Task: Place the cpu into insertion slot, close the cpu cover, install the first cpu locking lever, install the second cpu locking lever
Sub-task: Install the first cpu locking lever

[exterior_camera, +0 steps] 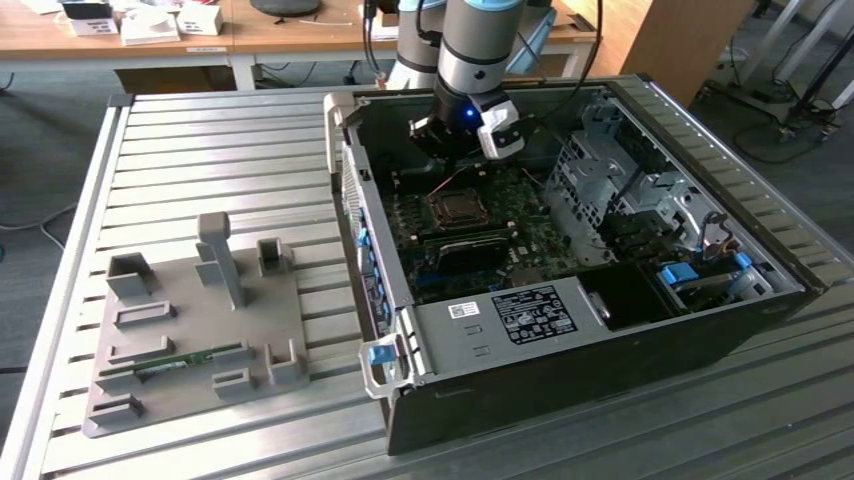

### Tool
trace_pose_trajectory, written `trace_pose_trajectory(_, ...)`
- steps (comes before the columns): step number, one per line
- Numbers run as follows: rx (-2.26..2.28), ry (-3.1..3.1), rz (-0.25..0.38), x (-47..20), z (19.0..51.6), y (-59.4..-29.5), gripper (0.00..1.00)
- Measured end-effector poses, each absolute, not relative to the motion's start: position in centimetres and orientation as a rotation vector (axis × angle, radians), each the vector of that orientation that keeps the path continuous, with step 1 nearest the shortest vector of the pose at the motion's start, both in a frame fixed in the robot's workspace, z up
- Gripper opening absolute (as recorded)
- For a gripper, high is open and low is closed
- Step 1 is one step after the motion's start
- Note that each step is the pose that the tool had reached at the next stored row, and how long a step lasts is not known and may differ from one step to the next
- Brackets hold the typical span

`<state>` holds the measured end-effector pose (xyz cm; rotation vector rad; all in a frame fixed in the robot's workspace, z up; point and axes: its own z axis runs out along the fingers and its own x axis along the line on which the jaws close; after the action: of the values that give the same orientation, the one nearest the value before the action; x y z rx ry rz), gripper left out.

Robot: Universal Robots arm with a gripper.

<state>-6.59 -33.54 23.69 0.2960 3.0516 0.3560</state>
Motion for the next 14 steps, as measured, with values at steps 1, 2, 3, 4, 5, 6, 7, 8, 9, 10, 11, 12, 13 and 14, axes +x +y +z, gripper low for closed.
trace_pose_trajectory(1, 0.296, 3.052, 0.356, -6.59, 23.68, -33.54, 0.11)
trace_pose_trajectory(2, 0.296, 3.052, 0.356, -6.59, 23.66, -33.54, 0.11)
trace_pose_trajectory(3, 0.296, 3.051, 0.357, -6.59, 23.62, -33.53, 0.11)
trace_pose_trajectory(4, 0.296, 3.051, 0.357, -6.59, 23.58, -33.53, 0.11)
trace_pose_trajectory(5, 0.296, 3.052, 0.356, -6.59, 23.55, -33.54, 0.11)
trace_pose_trajectory(6, 0.296, 3.052, 0.356, -6.59, 23.5, -33.54, 0.11)
trace_pose_trajectory(7, 0.296, 3.052, 0.356, -6.59, 23.46, -33.54, 0.11)
trace_pose_trajectory(8, 0.296, 3.052, 0.356, -6.59, 23.41, -33.54, 0.11)
trace_pose_trajectory(9, 0.296, 3.052, 0.356, -6.59, 23.36, -33.54, 0.11)
trace_pose_trajectory(10, 0.296, 3.052, 0.356, -6.59, 23.31, -33.54, 0.11)
trace_pose_trajectory(11, 0.296, 3.052, 0.356, -6.59, 23.27, -33.53, 0.11)
trace_pose_trajectory(12, 0.296, 3.052, 0.356, -6.59, 23.24, -33.51, 0.11)
trace_pose_trajectory(13, 0.296, 3.052, 0.356, -6.6, 23.2, -33.47, 0.11)
trace_pose_trajectory(14, 0.296, 3.052, 0.357, -6.6, 23.16, -33.41, 0.11)
